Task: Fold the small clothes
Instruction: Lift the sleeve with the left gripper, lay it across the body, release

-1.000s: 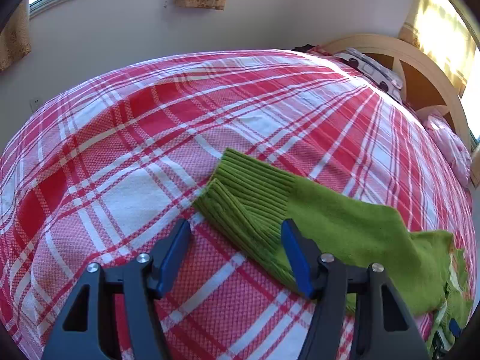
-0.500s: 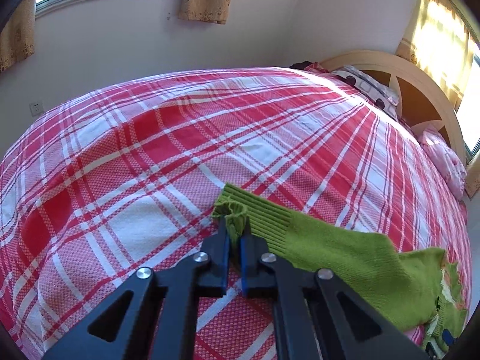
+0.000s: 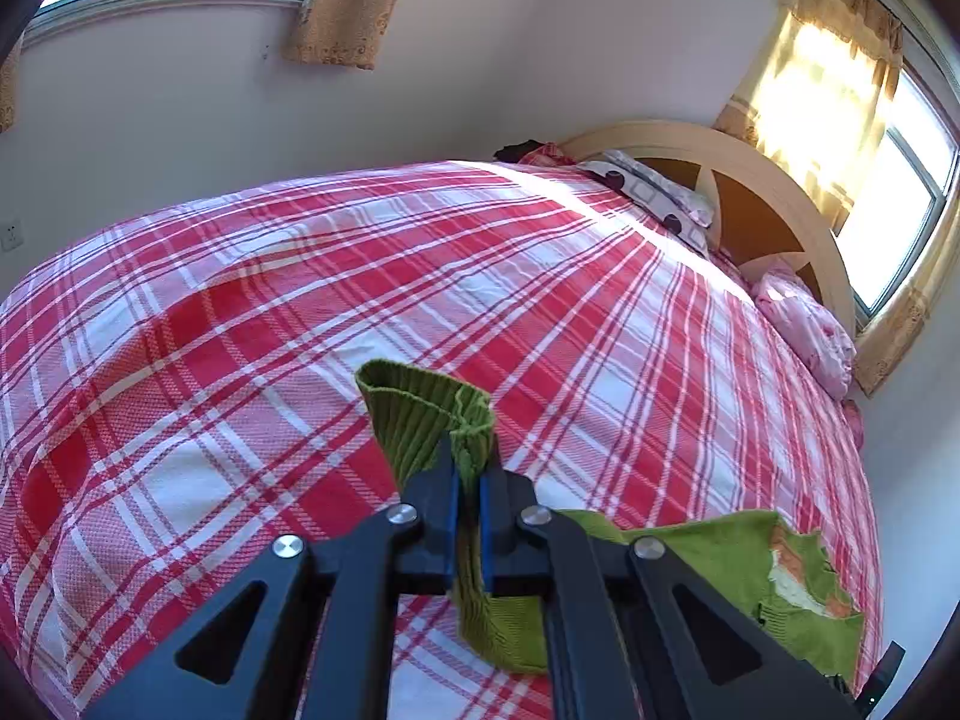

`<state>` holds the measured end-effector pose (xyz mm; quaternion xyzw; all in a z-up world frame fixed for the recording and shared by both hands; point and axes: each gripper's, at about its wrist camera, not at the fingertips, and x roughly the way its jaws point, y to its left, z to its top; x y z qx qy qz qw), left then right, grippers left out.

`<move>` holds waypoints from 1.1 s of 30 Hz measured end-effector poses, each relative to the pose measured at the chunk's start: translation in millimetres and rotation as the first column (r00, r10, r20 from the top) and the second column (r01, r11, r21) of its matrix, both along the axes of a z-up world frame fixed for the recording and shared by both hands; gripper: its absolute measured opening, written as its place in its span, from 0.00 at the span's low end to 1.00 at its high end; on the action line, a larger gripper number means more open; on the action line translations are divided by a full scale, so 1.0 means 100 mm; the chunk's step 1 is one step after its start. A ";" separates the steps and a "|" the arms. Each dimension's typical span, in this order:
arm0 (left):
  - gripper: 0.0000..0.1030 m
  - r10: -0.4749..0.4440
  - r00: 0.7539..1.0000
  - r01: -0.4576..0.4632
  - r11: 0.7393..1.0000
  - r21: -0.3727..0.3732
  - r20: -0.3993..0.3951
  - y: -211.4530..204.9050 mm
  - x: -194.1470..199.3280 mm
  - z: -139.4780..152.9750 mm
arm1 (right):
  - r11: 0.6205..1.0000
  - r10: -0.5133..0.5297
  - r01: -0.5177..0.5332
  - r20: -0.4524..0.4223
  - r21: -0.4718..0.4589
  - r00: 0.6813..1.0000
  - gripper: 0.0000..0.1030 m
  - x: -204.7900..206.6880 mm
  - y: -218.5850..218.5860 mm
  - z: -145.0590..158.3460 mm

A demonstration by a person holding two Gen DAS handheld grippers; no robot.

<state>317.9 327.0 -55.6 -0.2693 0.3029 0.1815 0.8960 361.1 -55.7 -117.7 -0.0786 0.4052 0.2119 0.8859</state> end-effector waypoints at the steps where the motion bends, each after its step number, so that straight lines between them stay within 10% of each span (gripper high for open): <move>1: 0.05 -0.009 1.000 0.009 1.000 -0.001 0.007 -0.04 0.00 0.05 | 1.000 -0.016 0.016 0.007 0.023 1.000 0.90 -0.02 -0.07 0.05; 19: 0.05 -0.229 0.961 0.218 0.972 0.085 0.156 -1.10 0.30 1.03 | 0.993 -0.115 0.113 0.049 0.029 0.992 0.90 -0.57 -1.13 0.40; 33: 0.05 -0.433 0.869 0.391 0.897 0.205 0.240 -2.34 0.66 1.66 | 0.978 -0.199 0.191 0.100 0.080 0.975 0.90 -1.04 -1.93 0.58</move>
